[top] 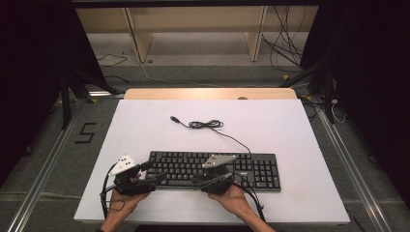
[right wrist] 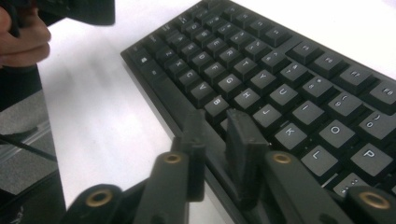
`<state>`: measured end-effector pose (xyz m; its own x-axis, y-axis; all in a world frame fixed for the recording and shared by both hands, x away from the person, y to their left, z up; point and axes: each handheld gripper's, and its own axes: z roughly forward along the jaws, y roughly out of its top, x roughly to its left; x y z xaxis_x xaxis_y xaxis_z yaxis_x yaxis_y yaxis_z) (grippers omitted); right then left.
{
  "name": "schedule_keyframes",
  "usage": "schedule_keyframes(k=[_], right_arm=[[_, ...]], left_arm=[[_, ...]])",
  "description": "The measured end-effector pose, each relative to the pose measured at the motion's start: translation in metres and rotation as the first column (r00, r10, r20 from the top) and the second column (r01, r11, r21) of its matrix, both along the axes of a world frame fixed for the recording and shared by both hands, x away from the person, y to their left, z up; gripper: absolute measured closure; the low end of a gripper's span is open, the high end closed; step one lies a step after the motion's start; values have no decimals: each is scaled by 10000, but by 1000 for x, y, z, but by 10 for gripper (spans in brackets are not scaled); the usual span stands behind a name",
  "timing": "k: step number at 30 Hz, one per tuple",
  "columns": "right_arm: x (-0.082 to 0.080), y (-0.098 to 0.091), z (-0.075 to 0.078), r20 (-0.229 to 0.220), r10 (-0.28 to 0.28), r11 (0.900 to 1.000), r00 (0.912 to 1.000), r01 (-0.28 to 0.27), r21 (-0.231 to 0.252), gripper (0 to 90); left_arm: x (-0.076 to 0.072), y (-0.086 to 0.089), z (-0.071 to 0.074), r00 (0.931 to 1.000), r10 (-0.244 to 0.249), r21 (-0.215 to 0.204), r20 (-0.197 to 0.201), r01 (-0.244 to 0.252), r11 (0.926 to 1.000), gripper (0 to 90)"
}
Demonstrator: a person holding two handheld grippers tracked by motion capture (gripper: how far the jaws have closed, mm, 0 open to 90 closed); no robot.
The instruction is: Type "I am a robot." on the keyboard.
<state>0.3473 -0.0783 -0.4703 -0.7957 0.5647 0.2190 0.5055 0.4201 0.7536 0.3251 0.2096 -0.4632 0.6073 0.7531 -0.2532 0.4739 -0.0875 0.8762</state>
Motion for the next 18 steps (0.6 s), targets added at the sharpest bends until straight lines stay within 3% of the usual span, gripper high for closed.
schedule_keyframes(k=[7, 18], right_arm=[[2, -5, 5, -95, -177, 9993, 9998, 180, 339, 566], [2, -11, 11, -105, -377, 9976, 9992, 383, 582, 465]], left_arm=[[4, 1, -2, 9999, 131, 121, -104, -130, 9998, 306], [11, 3, -8, 9962, 614, 647, -616, -574, 9963, 572]])
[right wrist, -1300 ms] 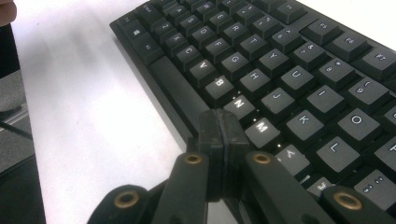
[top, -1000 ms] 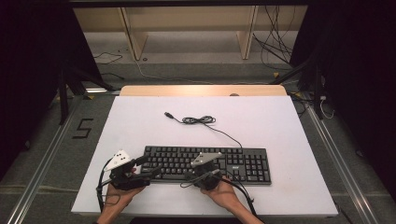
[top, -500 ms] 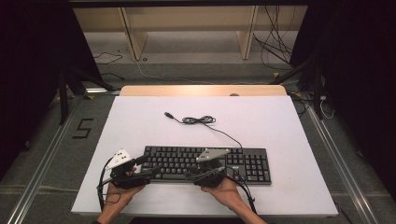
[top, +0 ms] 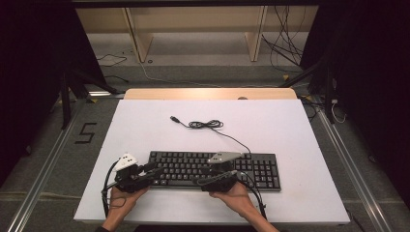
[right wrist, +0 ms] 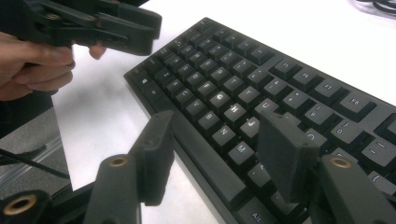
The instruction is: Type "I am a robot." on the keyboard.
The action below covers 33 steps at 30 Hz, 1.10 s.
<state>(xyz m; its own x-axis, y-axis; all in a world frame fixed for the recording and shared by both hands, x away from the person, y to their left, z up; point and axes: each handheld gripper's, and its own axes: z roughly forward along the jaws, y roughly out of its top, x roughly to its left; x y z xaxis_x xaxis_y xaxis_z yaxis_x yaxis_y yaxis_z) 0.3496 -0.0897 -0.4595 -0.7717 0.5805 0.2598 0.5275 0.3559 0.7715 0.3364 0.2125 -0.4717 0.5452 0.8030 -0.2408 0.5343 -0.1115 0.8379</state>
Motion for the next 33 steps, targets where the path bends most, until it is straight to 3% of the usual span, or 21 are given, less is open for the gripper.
schedule_keyframes(k=[7, 17, 33], right_arm=[[-1, 0, 1, 49, 61, 10000, 10000, -61, 70, 421], [-4, 0, 2, 154, 199, 9995, 9997, -202, 237, 379], [-6, 1, 3, 229, 276, 9992, 9994, -282, 274, 357]], left_arm=[[7, 0, -5, 9987, 321, 405, -393, -305, 9987, 726], [13, -3, -10, 9972, 318, 913, -671, -256, 9955, 881], [17, -5, -14, 9961, 251, 1143, -849, -153, 9933, 889]])
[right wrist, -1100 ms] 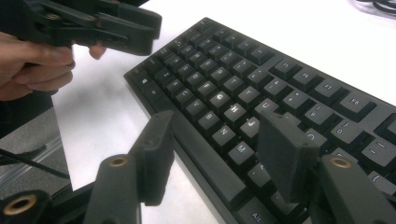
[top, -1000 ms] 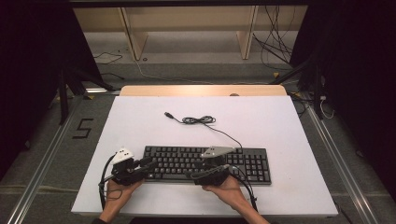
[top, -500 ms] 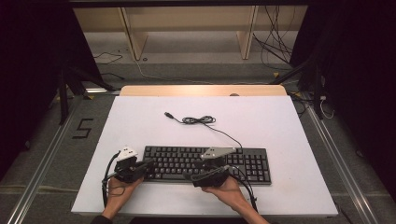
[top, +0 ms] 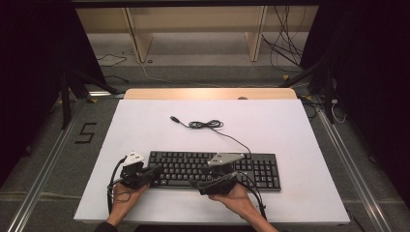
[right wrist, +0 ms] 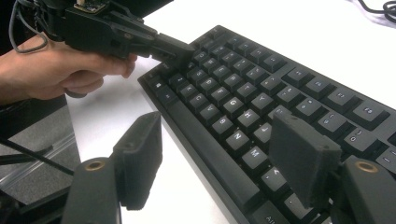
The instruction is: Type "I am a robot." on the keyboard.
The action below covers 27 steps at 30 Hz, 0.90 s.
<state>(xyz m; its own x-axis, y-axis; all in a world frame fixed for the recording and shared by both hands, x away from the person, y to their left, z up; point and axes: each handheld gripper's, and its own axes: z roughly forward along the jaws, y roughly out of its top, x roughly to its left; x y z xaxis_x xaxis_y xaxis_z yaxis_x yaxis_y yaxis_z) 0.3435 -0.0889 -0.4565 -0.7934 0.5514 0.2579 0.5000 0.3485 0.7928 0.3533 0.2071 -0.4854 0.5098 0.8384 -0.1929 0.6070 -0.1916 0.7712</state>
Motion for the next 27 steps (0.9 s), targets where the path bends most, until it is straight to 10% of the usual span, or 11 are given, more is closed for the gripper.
schedule_keyframes(k=[19, 27], right_arm=[[-1, 0, 1, 77, -2, 10000, 10000, 2, 50, 349], [-1, 0, 1, 79, 68, 10000, 9999, -68, 40, 350]], left_arm=[[0, -1, -2, 9999, -67, -9, -135, 67, 10000, 888], [-6, 1, 7, 9994, 46, -589, 341, -26, 9983, 748]])
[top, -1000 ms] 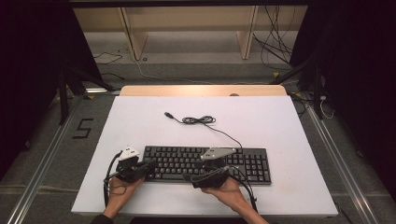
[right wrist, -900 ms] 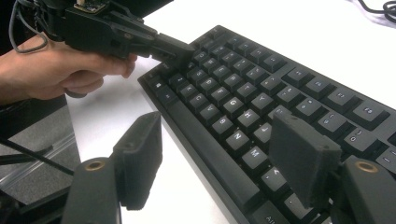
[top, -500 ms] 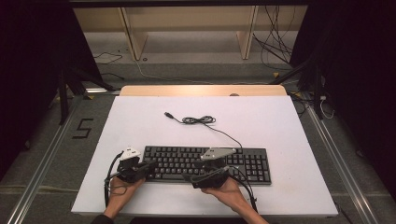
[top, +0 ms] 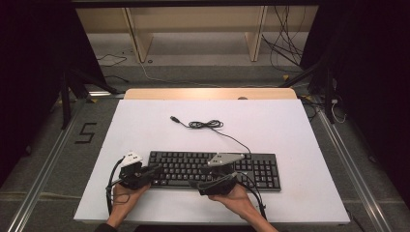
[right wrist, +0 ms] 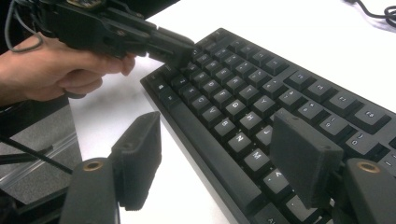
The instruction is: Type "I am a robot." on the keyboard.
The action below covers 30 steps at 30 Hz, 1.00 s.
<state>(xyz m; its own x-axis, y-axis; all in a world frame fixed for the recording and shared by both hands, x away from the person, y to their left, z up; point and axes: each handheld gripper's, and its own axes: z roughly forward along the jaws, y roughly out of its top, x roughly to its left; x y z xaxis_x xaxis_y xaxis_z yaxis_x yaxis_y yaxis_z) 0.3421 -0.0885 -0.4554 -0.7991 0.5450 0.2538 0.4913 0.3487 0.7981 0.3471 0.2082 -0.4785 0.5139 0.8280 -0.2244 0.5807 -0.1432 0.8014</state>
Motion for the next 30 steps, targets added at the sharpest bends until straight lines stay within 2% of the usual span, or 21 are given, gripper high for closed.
schedule_keyframes(k=[7, 10, 11, 12, 16, 17, 18, 23, 30], right_arm=[[0, 1, -2, 17, 57, 10000, 10000, -57, -64, 383], [0, 2, -3, 46, 82, 9997, 10000, -81, -216, 454], [0, 2, -3, 46, 82, 9997, 10000, -81, -216, 454], [0, 2, -4, 98, 46, 9997, 9999, -44, -237, 496], [0, 2, -5, 138, -50, 9993, 9999, 55, -378, 582], [0, 2, -5, 138, -50, 9993, 9999, 55, -378, 582], [0, 2, -6, 146, -103, 9988, 9998, 109, -472, 623], [1, 3, -7, 123, -51, 9985, 9999, 58, -550, 711], [2, 5, -10, 109, 57, 9977, 9999, -50, -675, 789]], left_arm=[[-6, 1, 5, 10000, -63, -466, 69, 66, 9989, 625], [-8, 2, 7, 9997, -224, -811, 120, 234, 9964, 527], [-9, 2, 7, 9996, -237, -846, 170, 251, 9961, 527], [-10, 2, 8, 9994, -266, -903, 236, 286, 9955, 485], [-12, 1, 10, 9986, -360, -1116, 377, 400, 9929, 424], [-13, 1, 10, 9982, -415, -1118, 424, 460, 9927, 424], [-13, 0, 10, 9979, -445, -1156, 473, 497, 9921, 399], [-16, -1, 12, 9966, -451, -1374, 688, 542, 9890, 338], [-17, 0, 14, 9953, -427, -1476, 868, 552, 9875, 296]])
